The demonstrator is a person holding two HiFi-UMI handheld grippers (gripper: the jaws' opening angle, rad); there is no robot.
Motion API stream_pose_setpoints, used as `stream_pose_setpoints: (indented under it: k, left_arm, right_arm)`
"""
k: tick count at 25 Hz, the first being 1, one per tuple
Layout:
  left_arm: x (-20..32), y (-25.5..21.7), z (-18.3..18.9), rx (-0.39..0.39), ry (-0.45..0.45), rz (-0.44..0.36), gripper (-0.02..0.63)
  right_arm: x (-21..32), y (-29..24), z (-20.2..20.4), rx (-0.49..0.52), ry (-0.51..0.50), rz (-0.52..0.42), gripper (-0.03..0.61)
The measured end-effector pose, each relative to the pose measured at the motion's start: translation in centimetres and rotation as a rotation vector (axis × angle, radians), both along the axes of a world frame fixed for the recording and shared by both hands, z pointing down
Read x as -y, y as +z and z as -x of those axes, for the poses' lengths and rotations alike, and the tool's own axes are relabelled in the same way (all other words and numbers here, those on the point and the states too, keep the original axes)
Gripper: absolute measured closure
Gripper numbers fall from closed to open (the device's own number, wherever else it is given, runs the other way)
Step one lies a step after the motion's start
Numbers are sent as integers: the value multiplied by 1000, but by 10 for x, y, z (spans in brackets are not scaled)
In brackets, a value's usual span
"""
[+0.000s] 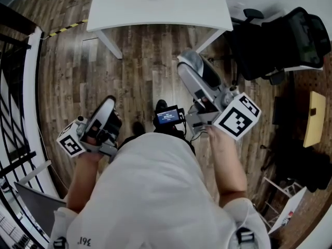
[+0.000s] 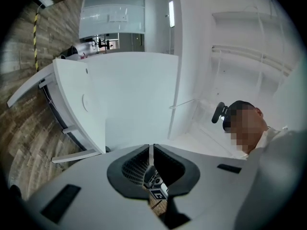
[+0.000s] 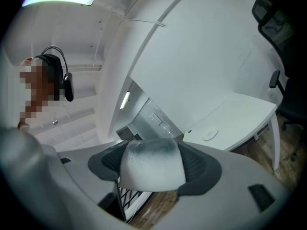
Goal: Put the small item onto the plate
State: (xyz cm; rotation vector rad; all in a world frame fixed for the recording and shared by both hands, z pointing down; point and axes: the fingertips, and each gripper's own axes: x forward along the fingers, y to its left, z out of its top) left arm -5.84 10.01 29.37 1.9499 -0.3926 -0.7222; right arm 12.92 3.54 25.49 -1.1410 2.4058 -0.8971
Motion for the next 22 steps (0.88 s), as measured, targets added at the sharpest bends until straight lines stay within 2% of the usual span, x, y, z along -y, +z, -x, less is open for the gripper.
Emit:
stream_pose_setpoints:
  k: [7, 16, 22]
  left_arm:
    - [37, -2, -56, 12, 12, 2, 603]
    - [61, -5, -100, 24, 7, 5, 603]
    - [73, -5, -96, 47, -18, 4, 603]
  right_arm:
    - [33, 13, -47, -9, -4, 21, 262]
    - [56, 35, -95, 0, -16, 52, 262]
    - [71, 41, -92, 8, -37, 62, 262]
